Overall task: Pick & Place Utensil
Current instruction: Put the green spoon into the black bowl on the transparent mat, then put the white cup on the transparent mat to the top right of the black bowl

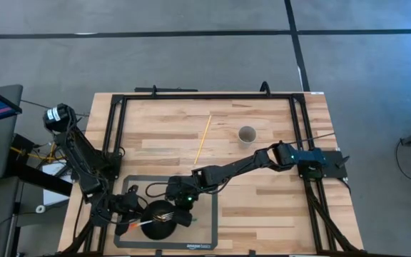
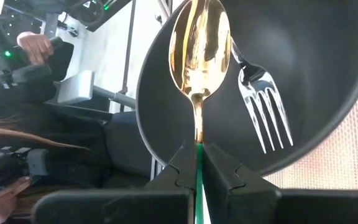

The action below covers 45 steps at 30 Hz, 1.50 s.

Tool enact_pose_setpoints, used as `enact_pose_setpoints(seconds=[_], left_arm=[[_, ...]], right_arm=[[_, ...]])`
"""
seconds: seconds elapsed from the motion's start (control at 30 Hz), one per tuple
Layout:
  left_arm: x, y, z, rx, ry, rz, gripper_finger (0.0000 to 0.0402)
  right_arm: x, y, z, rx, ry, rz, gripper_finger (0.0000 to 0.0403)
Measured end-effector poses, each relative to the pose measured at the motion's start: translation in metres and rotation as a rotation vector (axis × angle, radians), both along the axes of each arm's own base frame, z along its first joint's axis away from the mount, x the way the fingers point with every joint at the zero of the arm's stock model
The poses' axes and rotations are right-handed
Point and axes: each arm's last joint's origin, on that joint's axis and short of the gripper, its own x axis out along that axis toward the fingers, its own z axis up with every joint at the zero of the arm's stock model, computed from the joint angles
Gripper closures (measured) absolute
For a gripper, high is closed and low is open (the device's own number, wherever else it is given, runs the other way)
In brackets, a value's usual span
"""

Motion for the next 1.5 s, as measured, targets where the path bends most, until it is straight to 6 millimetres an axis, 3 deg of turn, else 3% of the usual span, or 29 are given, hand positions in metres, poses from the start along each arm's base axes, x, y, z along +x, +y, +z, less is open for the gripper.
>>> enact_pose_setpoints(seconds=[0.3,0.73,1.3,1.5], left_arm=[[0.002,0.0,0.001,-0.008,-0.019,0.018,0.0365],[0.002,0.0,0.001,-0.015,-0.025,0.02,0.0369],[0.004,-0.004,0.007,-0.068,-0.077,0.026,0.0369],[0.008,-0.01,0.021,-0.036,-0.233,-0.027,0.0369]], right_arm=[[0.0,0.0,-0.003,-0.005,0.01,0.001,0.0396],[0.004,-0.01,-0.003,-0.006,-0.004,-0.023,0.032],[0.008,-0.012,0.002,0.015,-0.066,-0.028,0.0316],[0.013,-0.016,0.023,0.114,-0.096,0.075,0.0316]])
